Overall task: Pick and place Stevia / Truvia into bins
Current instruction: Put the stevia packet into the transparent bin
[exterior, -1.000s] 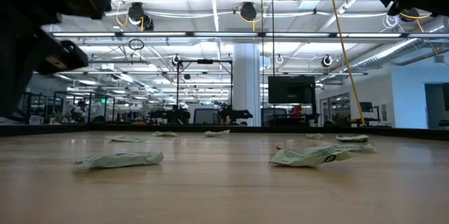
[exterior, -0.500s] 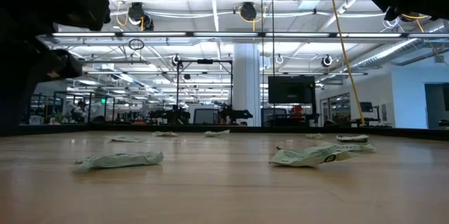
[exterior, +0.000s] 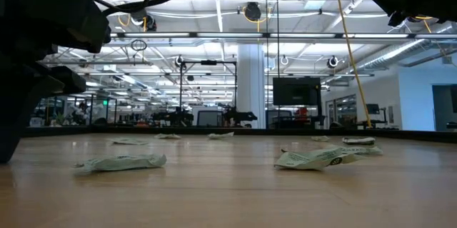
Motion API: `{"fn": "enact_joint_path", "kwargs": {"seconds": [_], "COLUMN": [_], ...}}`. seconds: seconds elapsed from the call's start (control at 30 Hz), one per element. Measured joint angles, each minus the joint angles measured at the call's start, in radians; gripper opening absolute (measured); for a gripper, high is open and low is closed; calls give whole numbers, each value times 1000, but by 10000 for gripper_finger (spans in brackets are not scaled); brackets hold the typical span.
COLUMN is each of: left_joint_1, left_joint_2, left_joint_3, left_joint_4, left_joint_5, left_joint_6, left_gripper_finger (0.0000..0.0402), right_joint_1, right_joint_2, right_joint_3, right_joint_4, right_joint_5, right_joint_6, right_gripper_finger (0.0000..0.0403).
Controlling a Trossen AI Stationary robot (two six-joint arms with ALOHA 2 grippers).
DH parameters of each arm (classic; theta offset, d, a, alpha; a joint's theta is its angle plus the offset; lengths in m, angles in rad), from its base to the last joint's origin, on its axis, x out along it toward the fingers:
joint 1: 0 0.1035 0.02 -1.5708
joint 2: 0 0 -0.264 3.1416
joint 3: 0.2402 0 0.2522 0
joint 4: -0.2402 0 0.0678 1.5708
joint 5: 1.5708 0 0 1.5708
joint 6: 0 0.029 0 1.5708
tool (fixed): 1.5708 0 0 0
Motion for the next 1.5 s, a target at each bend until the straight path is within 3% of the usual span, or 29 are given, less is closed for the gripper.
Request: {"fn": "enact_joint_path", "kwargs": {"seconds": [0.3, 0.63, 0.93, 1.13, 1.27, 1.5], "left_joint_1": [2, 2, -6, -51, -125, -248], "left_joint_2": [-12, -21, -22, -23, -23, -23], "left_joint_3": [-2, 21, 267, 409, 420, 360], "left_joint_4": [-54, -108, -512, -728, -762, -681], "left_joint_5": [9, 7, -3, 65, 110, -21], "left_joint_6": [15, 69, 65, -130, -405, -625], "left_gripper_finger": [10, 3, 2, 1, 1, 1], "right_joint_1": [0, 0, 0, 0, 0, 0], "right_joint_2": [0, 0, 0, 0, 0, 0], "right_joint_3": [0, 0, 0, 0, 0, 0], "right_joint_4": [1, 2, 2, 2, -2, -3], "right_joint_5": [0, 0, 0, 0, 0, 0], "right_joint_6": [-2, -2, -2, -2, 0, 0], "right_gripper_finger": [91, 91, 91, 91, 91, 91]}}
